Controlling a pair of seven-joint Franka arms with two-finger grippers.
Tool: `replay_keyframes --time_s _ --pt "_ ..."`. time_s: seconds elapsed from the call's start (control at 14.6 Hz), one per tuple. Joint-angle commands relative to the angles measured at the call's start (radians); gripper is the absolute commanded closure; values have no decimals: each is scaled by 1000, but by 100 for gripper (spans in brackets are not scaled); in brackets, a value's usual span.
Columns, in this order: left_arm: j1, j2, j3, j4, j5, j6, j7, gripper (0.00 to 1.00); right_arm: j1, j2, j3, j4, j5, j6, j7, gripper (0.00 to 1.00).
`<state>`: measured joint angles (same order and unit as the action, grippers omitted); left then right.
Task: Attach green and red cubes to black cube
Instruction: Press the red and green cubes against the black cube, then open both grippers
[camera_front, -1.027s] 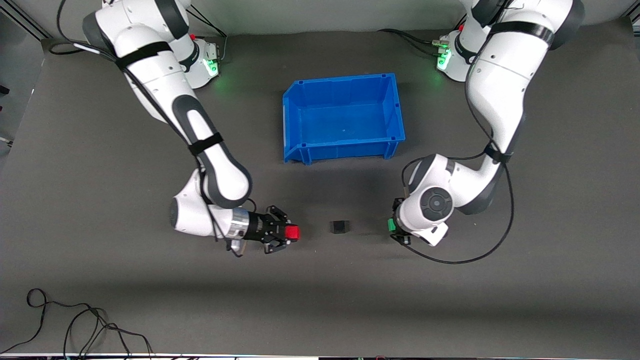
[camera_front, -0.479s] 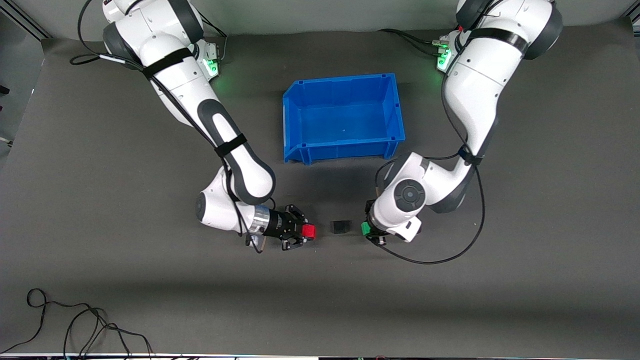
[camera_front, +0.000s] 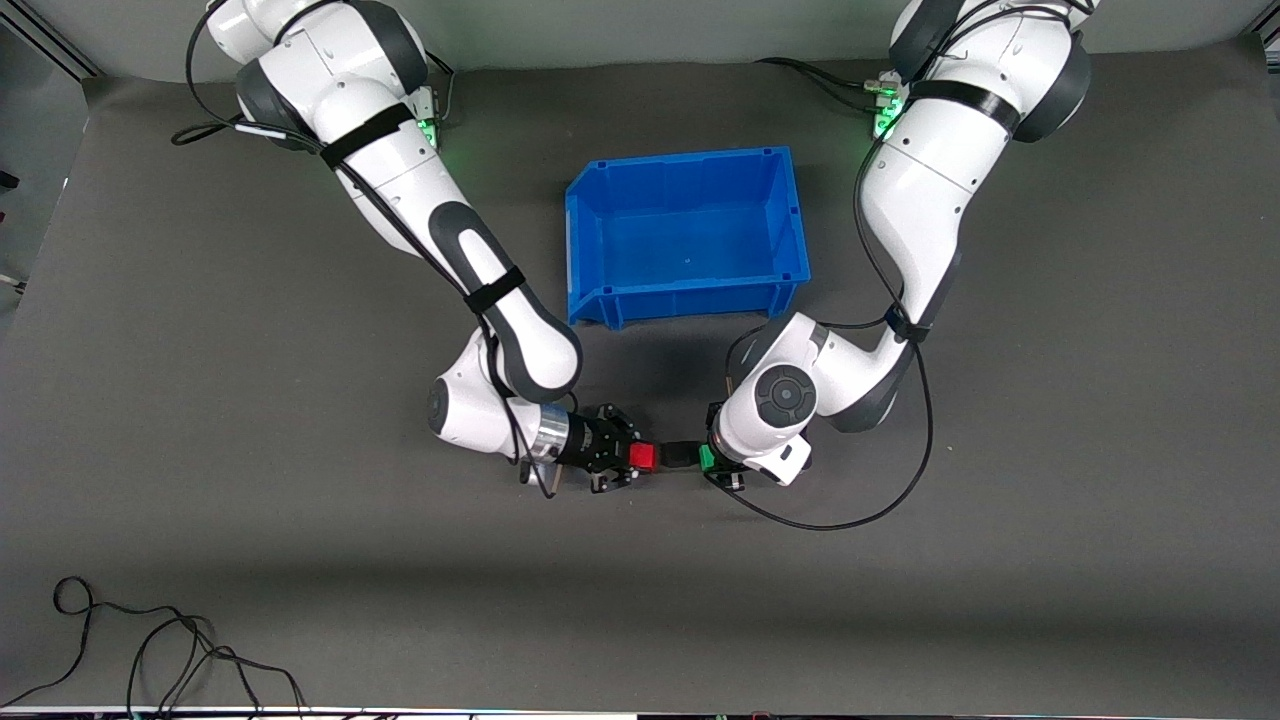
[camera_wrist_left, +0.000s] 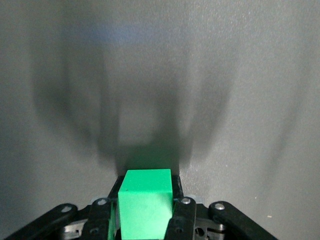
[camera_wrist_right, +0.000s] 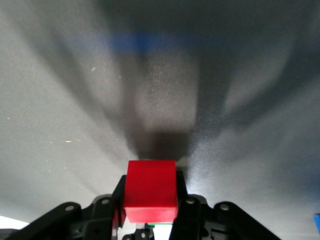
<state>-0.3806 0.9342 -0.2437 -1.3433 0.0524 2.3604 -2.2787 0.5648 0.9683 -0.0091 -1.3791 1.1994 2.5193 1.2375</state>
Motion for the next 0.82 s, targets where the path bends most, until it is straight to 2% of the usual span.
replay_keyframes --time_s 0.0,0.41,0.48,0.62,0.75 --pt "-32 14 15 42 -8 -6 -41 100 23 35 -6 48 26 29 17 80" --pt "-38 20 15 44 -8 -7 -39 100 38 41 -6 51 26 52 17 80" --pt "-37 20 15 44 -5 -7 -38 94 38 43 -6 49 26 56 17 80" --pt "-37 20 15 42 1 -7 -35 76 46 43 -6 49 26 58 17 80" --pt "-37 20 15 42 4 -7 -30 40 47 43 -6 49 26 58 17 80"
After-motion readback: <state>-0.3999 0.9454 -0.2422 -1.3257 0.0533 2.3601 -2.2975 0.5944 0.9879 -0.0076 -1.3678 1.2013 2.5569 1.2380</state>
